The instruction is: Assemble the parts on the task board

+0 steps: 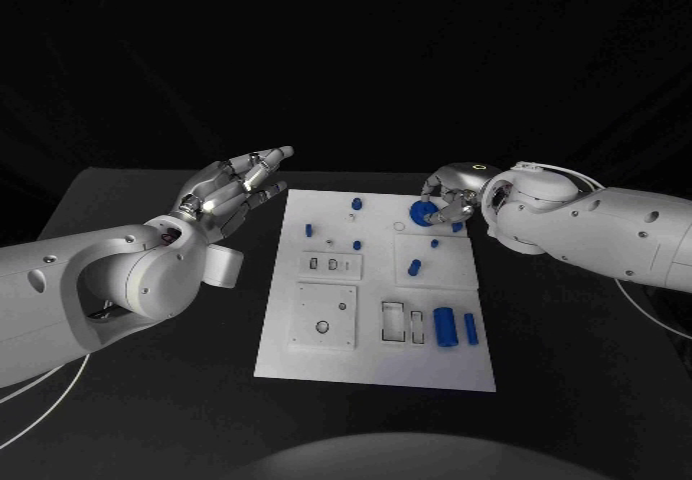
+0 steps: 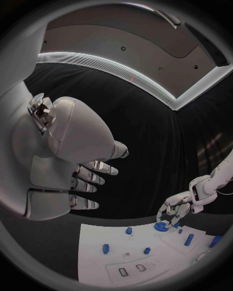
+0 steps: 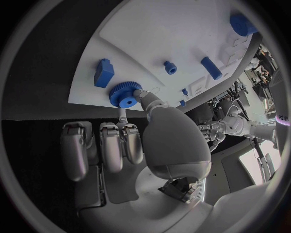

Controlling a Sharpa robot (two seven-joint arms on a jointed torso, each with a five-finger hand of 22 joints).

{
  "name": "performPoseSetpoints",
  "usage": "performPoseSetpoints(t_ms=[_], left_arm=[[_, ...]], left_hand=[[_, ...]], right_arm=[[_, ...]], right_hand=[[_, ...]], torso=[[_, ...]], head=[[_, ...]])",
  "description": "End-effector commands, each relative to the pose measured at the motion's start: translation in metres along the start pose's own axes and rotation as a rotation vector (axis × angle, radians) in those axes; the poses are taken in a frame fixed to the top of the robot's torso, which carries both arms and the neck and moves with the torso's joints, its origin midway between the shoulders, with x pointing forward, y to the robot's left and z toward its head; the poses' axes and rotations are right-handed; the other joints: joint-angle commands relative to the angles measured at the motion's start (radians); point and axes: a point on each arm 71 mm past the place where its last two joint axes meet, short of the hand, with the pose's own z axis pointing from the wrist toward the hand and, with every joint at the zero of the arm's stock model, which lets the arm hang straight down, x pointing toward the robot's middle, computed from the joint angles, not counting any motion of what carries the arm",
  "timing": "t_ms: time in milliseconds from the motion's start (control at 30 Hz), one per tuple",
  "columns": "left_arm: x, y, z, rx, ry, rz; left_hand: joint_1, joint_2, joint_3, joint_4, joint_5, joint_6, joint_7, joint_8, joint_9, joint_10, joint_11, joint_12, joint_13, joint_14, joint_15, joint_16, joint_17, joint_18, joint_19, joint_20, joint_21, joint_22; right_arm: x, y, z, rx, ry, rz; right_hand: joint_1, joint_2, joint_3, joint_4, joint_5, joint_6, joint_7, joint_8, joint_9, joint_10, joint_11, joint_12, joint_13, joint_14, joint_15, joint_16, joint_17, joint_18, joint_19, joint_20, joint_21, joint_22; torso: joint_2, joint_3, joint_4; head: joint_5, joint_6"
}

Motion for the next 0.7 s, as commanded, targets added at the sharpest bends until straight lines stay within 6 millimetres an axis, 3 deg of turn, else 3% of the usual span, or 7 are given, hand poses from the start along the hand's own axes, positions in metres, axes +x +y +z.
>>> performPoseSetpoints(t_ms=[33,333,700], left_arm=[[0.002,-0.001,0.000,0.007,0.022,-0.005],[0.000,-0.001,0.000,0.006,0.018,-0.004],[0.001,0.000,0.001,0.004,0.019,-0.004]], left_hand=[[0.010,0.003,0.007,-0.001,0.007,0.006,0.000,0.005,0.001,0.007,0.001,0.006,0.002,0.000,0.009,0.004,0.001,0.009,0.000,0.005,0.005,0.001],[0.013,0.003,0.008,-0.001,0.008,0.006,0.002,0.007,0.001,0.011,0.002,0.006,0.002,0.003,0.011,0.009,0.003,0.009,0.002,0.008,0.007,0.002],[0.013,0.003,0.009,-0.001,0.008,0.007,0.003,0.008,0.001,0.013,0.003,0.007,0.003,0.005,0.012,0.011,0.003,0.009,0.003,0.009,0.007,0.002]], right_arm=[[0.004,0.002,-0.003,-0.014,-0.005,-0.005],[-0.010,0.015,-0.008,-0.054,-0.056,0.008],[-0.022,0.056,0.000,-0.146,-0.054,0.011]], right_hand=[[0.003,0.003,0.006,0.001,0.005,0.028,-0.021,0.046,0.049,0.106,-0.001,0.004,0.263,0.104,-0.006,0.003,0.263,-0.004,0.050,-0.002,0.007,0.239],[-0.006,-0.003,0.006,0.006,0.010,0.037,-0.019,0.047,0.047,0.106,0.000,0.004,0.263,0.104,-0.007,0.003,0.263,-0.004,0.050,-0.002,0.007,0.239],[-0.013,-0.005,0.009,0.010,0.011,0.049,-0.018,0.044,0.042,0.106,0.001,0.004,0.263,0.104,-0.006,0.003,0.263,-0.004,0.050,-0.002,0.007,0.239]], torso=[[0.000,-0.0002,0.0004],[-0.001,-0.0007,-0.0007],[0.001,0.0002,0.0015]], head=[[0.002,0.002],[0.005,0.002],[0.002,0.001]])
